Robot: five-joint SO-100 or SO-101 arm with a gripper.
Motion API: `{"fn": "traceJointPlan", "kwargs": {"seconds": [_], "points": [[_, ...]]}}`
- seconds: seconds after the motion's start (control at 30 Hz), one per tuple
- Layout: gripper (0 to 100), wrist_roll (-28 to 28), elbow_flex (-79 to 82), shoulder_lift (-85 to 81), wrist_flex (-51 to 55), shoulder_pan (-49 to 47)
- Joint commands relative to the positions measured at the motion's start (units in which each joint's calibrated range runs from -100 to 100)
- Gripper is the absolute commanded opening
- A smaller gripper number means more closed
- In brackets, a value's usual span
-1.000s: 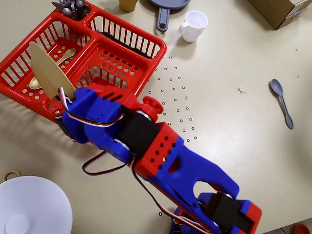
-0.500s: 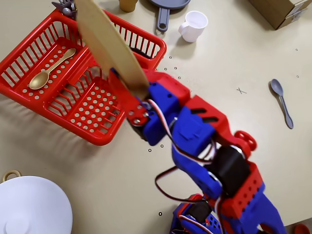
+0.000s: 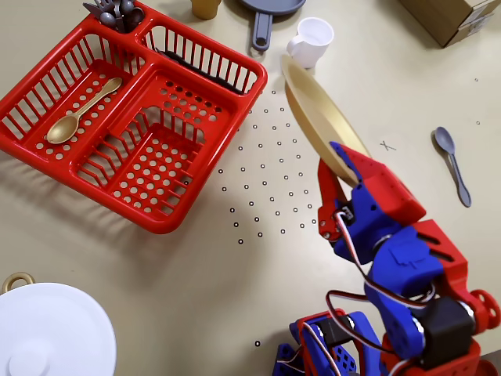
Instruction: Grasp the plate, place it on the cross drawn on the table.
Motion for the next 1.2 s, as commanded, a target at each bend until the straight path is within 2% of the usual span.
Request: {"fn": "traceJointPlan", "kwargs": {"seconds": [0.0, 0.17, 0.47, 0.73, 1.17], "points": [[0, 0.68, -4.37, 0.48, 0.74, 3.07], [0, 0.1, -8.45, 5.21, 1.15, 8.17], [0, 3.47, -11.89, 15.19, 0.74, 21.16], [0, 6.11, -2.92, 21.44, -10.28, 28.34], [0, 8.01, 2.07, 39.79, -34.59, 33.37]]}}
